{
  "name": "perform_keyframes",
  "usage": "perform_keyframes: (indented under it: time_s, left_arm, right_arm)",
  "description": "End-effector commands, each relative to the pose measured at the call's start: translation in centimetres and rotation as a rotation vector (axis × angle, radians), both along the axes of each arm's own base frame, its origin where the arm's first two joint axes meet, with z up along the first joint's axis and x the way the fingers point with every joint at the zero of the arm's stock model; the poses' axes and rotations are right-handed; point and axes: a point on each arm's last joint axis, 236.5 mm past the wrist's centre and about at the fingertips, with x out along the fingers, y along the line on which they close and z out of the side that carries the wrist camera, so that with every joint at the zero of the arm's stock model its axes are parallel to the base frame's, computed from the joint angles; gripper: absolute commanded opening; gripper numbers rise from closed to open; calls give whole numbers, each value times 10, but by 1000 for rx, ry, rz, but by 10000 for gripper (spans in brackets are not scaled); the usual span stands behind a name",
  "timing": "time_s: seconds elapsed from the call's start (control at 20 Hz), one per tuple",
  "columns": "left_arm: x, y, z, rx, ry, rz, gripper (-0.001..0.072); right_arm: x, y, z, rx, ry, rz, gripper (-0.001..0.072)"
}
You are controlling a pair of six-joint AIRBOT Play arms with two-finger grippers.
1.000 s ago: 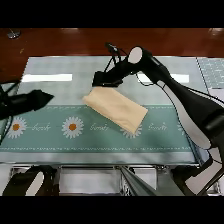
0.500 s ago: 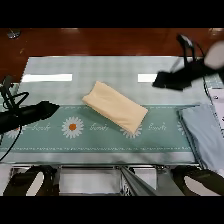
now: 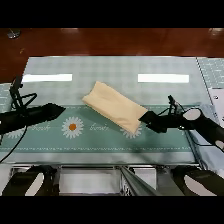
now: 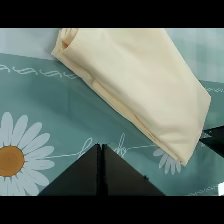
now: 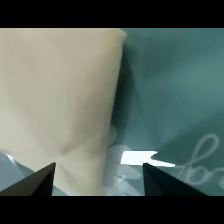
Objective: Fold the shirts.
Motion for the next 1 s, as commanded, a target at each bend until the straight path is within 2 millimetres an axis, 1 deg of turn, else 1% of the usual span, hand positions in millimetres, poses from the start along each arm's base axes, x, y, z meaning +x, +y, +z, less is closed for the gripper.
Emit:
perform_keyframes:
  time_s: [0.0, 0.05, 0.1, 0.15, 0.2, 0.25, 0.3, 0.35, 0.45, 0.5, 0.55, 0.6, 0.65, 0.7, 0.75, 0.8, 0.85, 0.95]
  left_arm:
    - [3, -6, -4, -1, 4, -11, 25]
    - [4, -7, -4, -1, 1, -11, 25]
    - [4, -7, -4, 0, -1, -12, 26]
    - [4, -7, -4, 0, -1, -12, 26]
    - [5, -7, -4, 0, -1, -11, 26]
    - [5, -7, -4, 0, -3, -10, 26]
    - [5, -7, -4, 0, -3, -10, 26]
    - [5, -7, -4, 0, -3, -10, 26]
    - [5, -7, -4, 0, -3, -10, 26]
    - [5, -7, -4, 0, -4, -9, 26]
    - [5, -7, -4, 0, -4, -9, 26]
    - [5, -7, -4, 0, -4, -8, 26]
    - [5, -7, -4, 0, -4, -9, 26]
    - [5, -7, -4, 0, -3, -9, 26]
    - [5, -7, -4, 0, -2, -10, 26]
    - [4, -7, -4, 0, 0, -12, 26]
    - [3, -8, -5, -1, 3, -15, 26]
    - [3, -8, -5, 0, 4, -15, 26]
  right_arm:
    - [15, 34, -5, 159, 46, 30, 607]
    - [23, 41, -7, 163, 49, 46, 561]
    - [28, 53, -6, 169, 47, 81, 430]
    - [35, 67, 1, 180, 20, 142, 255]
    - [51, 82, 18, 195, -54, 228, 56]
    - [70, 91, 41, 202, -133, 286, 26]
    - [93, 95, 71, 185, -217, 331, 26]
    - [118, 95, 105, 144, -301, 365, 26]
    - [158, 83, 171, 8, -446, 393, 26]
    - [172, 75, 202, -53, -512, 392, 25]
    - [184, 62, 233, -109, -569, 378, 25]
    - [192, 49, 259, -151, -616, 360, 25]
    - [200, 30, 285, -193, -653, 325, 26]
    - [205, 8, 304, -230, -675, 291, 25]
    - [206, -19, 320, -265, -677, 252, 25]
    - [205, -47, 332, -290, -666, 214, 25]
    - [200, -74, 337, -309, -639, 176, 25]
    - [183, -137, 337, -353, -542, 65, 25]
